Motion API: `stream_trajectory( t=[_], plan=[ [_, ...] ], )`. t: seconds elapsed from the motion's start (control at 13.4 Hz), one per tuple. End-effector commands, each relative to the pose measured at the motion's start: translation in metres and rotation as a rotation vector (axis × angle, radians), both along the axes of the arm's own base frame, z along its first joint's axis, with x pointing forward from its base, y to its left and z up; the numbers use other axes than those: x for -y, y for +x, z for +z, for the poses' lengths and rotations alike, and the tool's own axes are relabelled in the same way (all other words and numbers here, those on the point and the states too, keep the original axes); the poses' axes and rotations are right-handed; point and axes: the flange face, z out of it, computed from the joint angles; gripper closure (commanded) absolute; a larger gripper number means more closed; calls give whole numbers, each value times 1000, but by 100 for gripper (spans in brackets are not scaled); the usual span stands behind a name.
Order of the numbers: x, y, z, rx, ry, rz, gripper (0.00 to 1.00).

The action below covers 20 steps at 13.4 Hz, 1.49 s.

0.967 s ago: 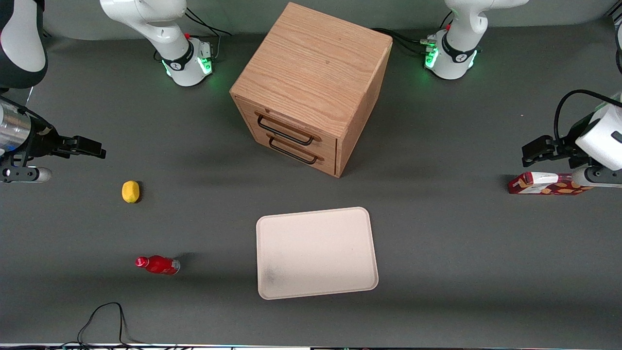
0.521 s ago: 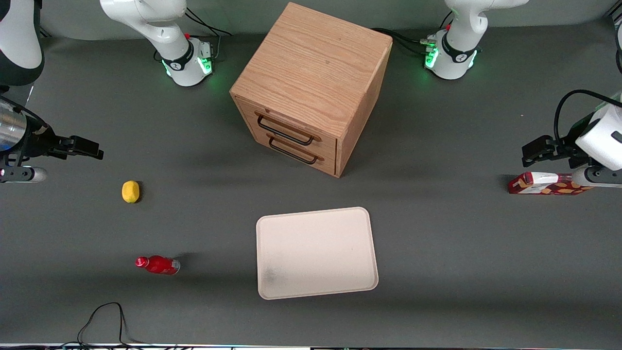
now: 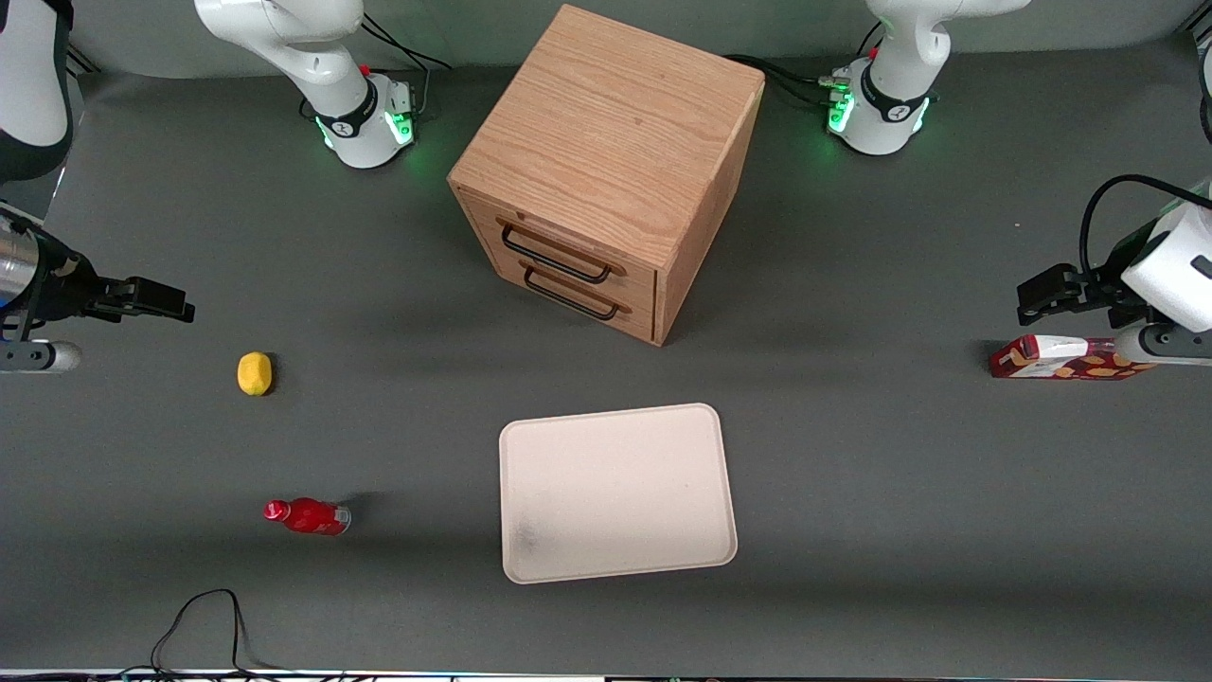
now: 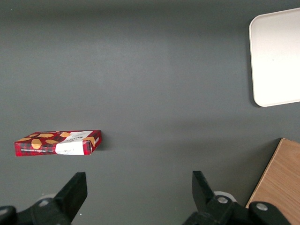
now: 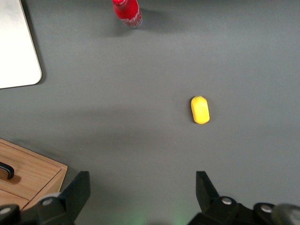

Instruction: Place coke bottle on tray

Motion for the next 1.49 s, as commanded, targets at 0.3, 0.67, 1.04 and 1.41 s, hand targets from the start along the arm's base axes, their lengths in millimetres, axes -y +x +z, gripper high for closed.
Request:
stream_trajectory(
  t=[0.3,0.67,1.04,1.41],
  plan=[
    [-9,93,-16,65,-4,22,0],
    [-27,154,-72,218,8,20,0],
    [-51,170,-123,204,19,61,0],
    [-57,183,-174,200,-18,89,0]
  ],
)
